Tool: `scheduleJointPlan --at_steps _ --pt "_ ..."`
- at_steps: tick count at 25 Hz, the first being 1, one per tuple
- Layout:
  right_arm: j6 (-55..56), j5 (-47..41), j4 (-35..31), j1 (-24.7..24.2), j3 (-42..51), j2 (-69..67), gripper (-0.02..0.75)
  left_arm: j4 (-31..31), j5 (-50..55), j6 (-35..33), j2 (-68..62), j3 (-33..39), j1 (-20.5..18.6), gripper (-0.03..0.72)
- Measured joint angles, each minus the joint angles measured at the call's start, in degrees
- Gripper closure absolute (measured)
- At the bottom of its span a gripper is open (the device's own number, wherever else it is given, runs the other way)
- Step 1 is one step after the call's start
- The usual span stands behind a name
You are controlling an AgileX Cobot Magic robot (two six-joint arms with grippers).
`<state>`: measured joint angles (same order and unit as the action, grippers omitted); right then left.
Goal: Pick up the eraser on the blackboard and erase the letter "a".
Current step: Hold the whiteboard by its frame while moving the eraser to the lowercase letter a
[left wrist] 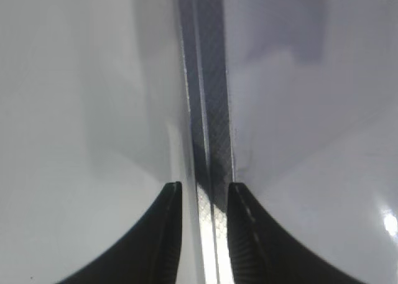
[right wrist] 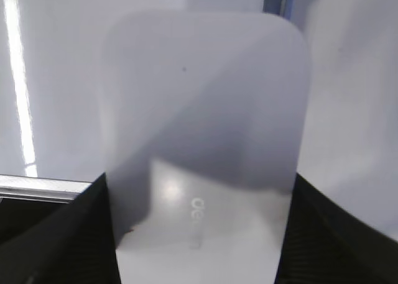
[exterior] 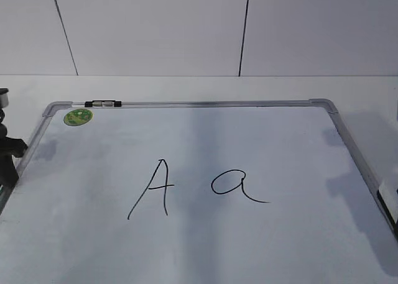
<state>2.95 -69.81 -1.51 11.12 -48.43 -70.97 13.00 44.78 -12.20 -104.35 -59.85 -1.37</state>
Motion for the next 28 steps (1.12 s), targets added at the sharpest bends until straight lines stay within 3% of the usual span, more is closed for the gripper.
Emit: scheduleJointPlan --at_steps 8,16,28 --pt "0.00 0.00 0.04 0.00 0.00 0.00 0.184 0.00 0.48 -0.09 -1.38 -1.22 0.00 0.551" --pt "0.00 0.11 0.04 0.00 0.00 0.00 0.184 0.54 1.28 0.54 -1.92 -1.83 -0.14 0.664" --pt "-1.86 2.64 -0.80 0.00 0.00 0.00 0.184 0.68 1.44 1.00 -2.01 -1.96 -0.14 0.671"
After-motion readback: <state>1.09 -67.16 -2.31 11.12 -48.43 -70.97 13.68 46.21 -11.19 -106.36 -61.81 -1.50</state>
